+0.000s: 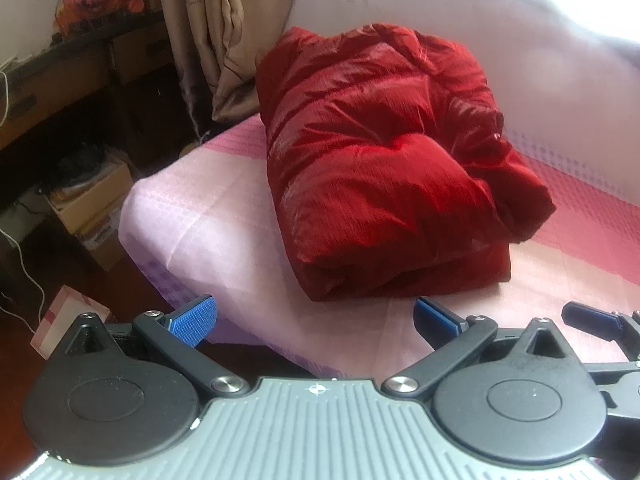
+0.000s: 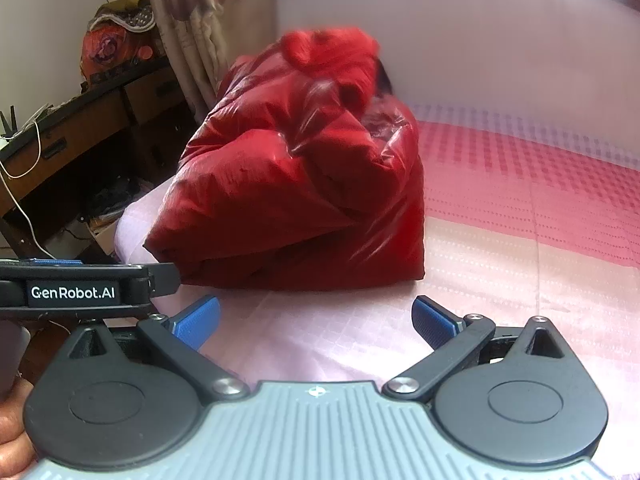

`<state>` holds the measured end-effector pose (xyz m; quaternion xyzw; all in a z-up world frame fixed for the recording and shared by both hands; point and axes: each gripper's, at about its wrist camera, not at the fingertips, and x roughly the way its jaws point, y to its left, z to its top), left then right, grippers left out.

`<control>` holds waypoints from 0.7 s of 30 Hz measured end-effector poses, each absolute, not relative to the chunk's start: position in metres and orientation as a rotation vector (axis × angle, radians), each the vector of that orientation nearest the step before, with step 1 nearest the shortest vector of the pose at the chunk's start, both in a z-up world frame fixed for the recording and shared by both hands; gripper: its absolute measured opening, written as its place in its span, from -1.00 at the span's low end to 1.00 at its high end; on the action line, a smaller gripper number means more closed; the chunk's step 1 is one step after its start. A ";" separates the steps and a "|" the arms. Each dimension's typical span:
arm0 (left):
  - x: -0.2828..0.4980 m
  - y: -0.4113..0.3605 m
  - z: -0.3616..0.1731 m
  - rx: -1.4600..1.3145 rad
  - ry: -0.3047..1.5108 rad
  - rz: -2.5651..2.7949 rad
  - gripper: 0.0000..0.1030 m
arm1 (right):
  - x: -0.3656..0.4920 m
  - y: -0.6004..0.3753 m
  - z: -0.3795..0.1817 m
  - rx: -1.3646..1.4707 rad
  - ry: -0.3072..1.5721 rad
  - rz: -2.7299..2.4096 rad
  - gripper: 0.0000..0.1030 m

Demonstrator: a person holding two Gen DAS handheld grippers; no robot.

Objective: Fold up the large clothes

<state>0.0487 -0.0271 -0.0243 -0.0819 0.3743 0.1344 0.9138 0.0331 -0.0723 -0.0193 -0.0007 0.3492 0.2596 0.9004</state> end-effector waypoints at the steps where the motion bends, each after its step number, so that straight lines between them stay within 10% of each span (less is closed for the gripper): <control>1: 0.049 -0.027 -0.025 -0.173 0.777 0.273 1.00 | 0.033 -0.073 -0.020 -0.004 0.723 0.536 1.00; 21: 0.056 -0.028 -0.042 -0.219 0.859 0.243 1.00 | 0.034 -0.076 -0.032 -0.025 0.754 0.542 1.00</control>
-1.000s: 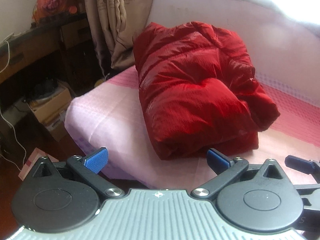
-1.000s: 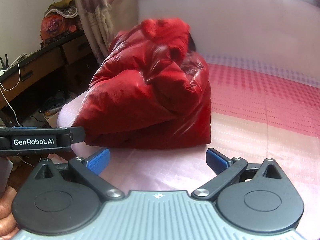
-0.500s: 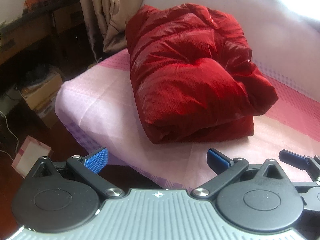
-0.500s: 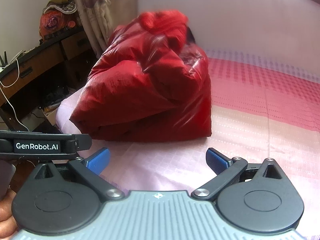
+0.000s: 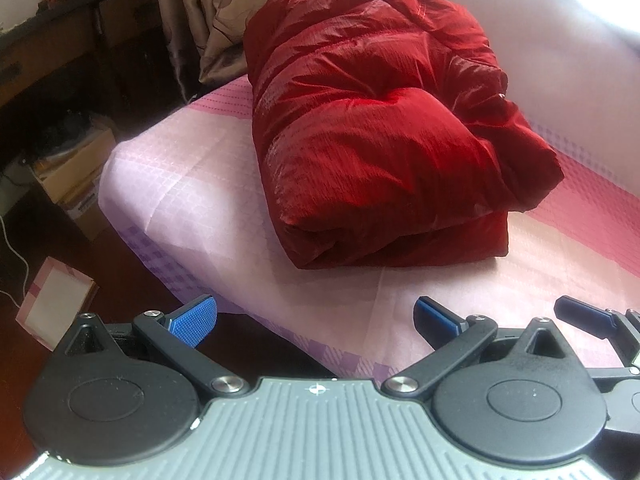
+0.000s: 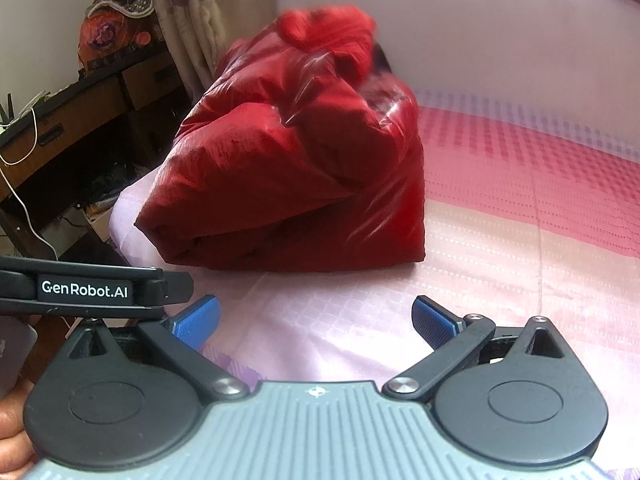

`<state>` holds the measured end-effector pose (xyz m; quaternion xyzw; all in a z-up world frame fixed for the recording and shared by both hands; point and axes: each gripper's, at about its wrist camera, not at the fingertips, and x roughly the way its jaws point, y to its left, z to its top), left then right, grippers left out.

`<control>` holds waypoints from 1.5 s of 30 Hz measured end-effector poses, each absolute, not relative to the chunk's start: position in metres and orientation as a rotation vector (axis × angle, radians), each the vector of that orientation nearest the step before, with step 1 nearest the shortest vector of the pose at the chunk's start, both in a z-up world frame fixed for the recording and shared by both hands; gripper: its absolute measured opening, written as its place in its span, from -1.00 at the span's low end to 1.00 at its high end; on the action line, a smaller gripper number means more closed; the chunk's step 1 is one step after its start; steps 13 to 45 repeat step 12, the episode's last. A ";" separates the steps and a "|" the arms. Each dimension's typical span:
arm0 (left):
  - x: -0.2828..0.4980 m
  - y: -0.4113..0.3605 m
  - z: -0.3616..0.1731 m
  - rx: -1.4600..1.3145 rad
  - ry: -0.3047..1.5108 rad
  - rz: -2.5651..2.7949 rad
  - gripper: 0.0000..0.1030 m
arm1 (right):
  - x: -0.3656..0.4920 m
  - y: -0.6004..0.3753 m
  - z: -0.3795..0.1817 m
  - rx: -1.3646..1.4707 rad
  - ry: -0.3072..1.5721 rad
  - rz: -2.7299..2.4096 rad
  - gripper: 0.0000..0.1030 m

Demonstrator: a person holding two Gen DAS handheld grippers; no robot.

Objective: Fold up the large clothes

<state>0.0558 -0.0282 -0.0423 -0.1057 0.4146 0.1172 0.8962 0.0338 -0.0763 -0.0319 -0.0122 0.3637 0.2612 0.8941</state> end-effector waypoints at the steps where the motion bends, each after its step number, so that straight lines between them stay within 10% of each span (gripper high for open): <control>1: 0.055 -0.029 -0.043 -0.213 0.855 0.246 1.00 | 0.034 -0.076 -0.032 -0.027 0.755 0.540 1.00; 45: 0.055 -0.032 -0.045 -0.191 0.841 0.255 1.00 | 0.034 -0.077 -0.035 -0.043 0.757 0.531 1.00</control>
